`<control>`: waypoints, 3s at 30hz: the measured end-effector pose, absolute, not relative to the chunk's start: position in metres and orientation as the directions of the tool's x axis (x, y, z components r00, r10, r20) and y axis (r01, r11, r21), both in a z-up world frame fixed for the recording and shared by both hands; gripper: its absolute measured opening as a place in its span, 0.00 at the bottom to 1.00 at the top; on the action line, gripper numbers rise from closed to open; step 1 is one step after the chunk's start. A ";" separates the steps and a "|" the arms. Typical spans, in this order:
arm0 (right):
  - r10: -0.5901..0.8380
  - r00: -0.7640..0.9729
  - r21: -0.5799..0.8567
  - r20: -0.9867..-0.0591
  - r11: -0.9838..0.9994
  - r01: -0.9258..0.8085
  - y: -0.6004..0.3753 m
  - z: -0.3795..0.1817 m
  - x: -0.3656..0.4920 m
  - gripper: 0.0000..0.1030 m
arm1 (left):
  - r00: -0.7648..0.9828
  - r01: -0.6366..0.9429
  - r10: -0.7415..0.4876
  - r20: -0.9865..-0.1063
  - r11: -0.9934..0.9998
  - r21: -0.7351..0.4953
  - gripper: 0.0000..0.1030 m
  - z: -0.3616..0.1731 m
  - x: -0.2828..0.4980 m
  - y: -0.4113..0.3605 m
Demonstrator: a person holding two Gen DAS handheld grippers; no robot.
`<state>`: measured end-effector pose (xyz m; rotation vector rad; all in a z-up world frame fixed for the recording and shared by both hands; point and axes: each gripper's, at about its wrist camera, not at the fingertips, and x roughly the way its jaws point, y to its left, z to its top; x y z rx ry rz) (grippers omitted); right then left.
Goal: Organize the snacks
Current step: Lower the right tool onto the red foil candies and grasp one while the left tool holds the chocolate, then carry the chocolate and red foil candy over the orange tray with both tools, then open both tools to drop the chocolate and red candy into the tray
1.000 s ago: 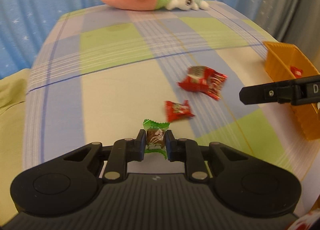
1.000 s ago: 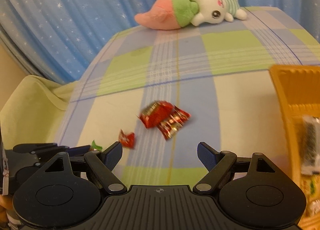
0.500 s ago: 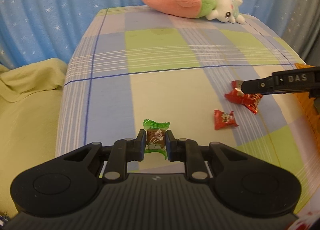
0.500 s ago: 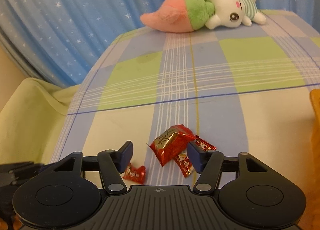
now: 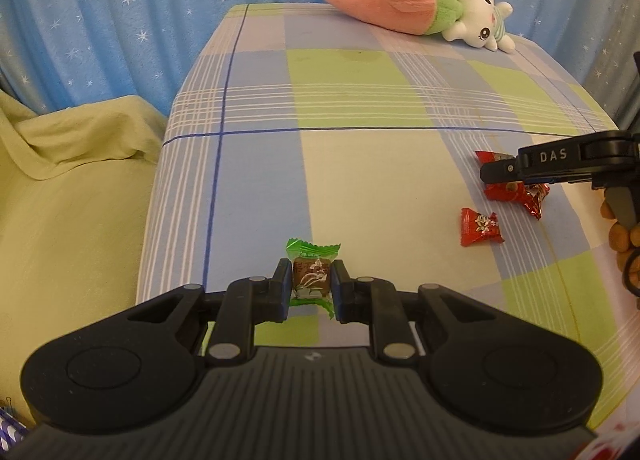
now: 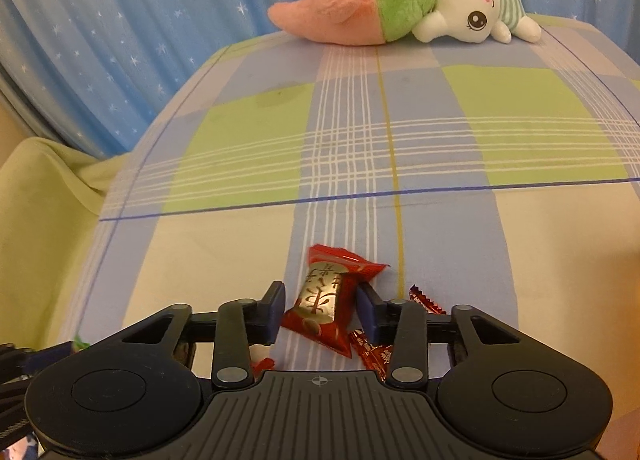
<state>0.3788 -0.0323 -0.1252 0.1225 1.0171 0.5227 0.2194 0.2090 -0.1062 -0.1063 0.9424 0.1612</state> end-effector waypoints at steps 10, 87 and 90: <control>0.482 0.432 0.324 -0.763 0.862 -0.389 -0.032 -0.125 0.377 0.25 | 0.579 -0.206 0.109 -0.808 0.978 -0.016 0.18 -0.102 0.214 0.212; 0.472 0.539 0.420 -0.698 0.879 -0.226 -0.397 -0.058 0.252 0.55 | 0.655 0.206 -0.215 -0.724 0.973 -0.102 0.18 -0.040 0.197 -0.152; 0.471 0.548 0.425 -0.691 0.878 -0.219 -0.402 -0.055 0.252 0.55 | 0.650 0.218 -0.221 -0.727 0.971 -0.101 0.18 -0.041 0.202 -0.161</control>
